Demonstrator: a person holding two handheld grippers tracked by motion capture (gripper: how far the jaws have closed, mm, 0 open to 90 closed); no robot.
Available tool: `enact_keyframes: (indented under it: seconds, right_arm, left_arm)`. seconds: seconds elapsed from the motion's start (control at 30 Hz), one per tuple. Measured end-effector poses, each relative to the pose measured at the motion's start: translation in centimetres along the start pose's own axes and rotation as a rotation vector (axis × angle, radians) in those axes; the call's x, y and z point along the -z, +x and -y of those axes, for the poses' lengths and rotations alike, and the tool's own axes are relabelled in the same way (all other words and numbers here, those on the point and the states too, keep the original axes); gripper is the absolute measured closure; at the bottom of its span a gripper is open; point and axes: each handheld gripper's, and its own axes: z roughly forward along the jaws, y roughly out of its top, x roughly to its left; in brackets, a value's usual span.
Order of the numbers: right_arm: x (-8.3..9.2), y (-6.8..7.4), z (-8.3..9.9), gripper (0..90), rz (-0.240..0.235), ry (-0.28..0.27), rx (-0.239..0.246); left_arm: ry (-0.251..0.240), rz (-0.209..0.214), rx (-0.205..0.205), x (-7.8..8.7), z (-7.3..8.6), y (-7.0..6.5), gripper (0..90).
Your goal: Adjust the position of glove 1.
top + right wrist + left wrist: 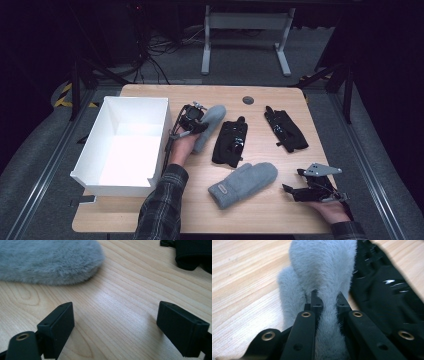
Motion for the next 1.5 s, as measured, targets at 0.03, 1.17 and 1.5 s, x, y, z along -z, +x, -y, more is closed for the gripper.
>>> enact_keyframes:
  seconds: [0.03, 1.17, 1.5]
  right_arm:
    - [0.0, 0.0, 0.0, 14.8, 0.000, 0.000, 0.000]
    - [0.0, 0.0, 0.0, 14.8, 0.000, 0.001, 0.000]
    - [0.0, 0.0, 0.0, 14.8, 0.000, 0.001, 0.000]
  left_arm:
    - [0.003, 0.008, -0.001, 0.4, -0.1, -0.3, 82.4]
    - [0.027, 0.308, -0.212, 6.7, 0.4, -12.1, 82.6]
    - [0.061, 0.337, -0.271, 5.9, 1.3, -14.7, 82.6]
